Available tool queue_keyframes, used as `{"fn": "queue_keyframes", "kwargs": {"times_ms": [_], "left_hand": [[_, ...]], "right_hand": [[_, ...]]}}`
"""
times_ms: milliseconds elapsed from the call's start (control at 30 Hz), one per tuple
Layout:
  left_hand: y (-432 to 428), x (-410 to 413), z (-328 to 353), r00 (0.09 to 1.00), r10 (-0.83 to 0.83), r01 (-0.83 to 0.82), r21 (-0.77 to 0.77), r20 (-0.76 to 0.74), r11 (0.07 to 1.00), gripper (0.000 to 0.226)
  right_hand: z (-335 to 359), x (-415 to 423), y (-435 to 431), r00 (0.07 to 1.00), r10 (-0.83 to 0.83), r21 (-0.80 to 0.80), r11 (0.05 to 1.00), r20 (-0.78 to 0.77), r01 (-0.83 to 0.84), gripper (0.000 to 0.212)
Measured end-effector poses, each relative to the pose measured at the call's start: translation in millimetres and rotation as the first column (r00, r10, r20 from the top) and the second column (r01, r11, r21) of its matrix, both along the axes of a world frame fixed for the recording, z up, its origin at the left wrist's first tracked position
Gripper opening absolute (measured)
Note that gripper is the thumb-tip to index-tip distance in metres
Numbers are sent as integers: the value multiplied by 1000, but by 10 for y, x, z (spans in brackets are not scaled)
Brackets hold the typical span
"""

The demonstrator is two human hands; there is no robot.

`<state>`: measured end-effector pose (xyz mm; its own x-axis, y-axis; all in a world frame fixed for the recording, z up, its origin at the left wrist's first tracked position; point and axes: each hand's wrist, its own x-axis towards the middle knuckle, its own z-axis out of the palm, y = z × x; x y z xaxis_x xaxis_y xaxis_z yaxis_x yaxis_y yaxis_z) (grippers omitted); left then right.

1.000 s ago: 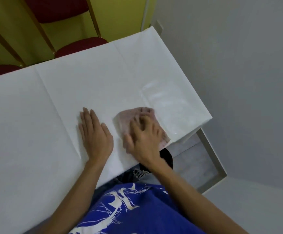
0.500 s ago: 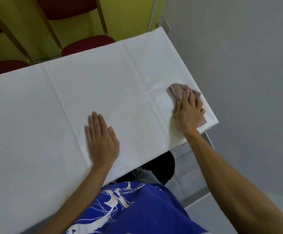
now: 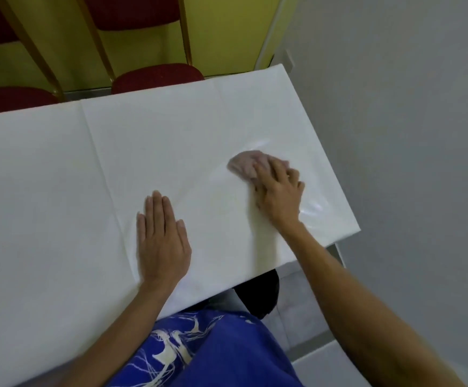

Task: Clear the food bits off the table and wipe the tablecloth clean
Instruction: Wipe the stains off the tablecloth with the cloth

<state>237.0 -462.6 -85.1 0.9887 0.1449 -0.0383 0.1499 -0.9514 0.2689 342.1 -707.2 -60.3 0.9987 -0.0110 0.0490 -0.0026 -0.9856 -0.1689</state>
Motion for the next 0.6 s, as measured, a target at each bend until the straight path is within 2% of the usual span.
{"fn": "queue_keyframes", "kwargs": {"times_ms": [100,200,267,367,433,467,533,600], "left_hand": [[-2,4,-2,1000,9,-9,-10,-9,1000,59],[-1,6,3,1000,11,-11,5,-5,1000,59],[-19,2,13,1000,17,-17,10,-5,1000,59],[-25,16,-9,1000,7,-6,21,-9,1000,61],[3,16,-36,1000,-5,5,20,-14,1000,64],[25,13,-37,1000,-5,5,16,-15,1000,63],[78,-4,-26,999,-28,28,-4,-35,1000,60],[147,-33,-3,995,-81,79,-38,-49,996,61]], "right_hand": [[128,560,-470,967,-236,24,971,-99,239,46],[164,600,-122,938,-327,78,938,-112,336,44],[122,327,454,964,-253,150,953,-83,263,48],[68,-163,1351,997,80,243,966,21,-83,37],[55,-247,1568,940,339,211,916,43,-340,36],[51,-158,1488,913,407,189,894,34,-405,42],[28,111,1114,928,371,121,921,21,-371,56],[-7,440,609,989,149,70,986,23,-150,58]]}}
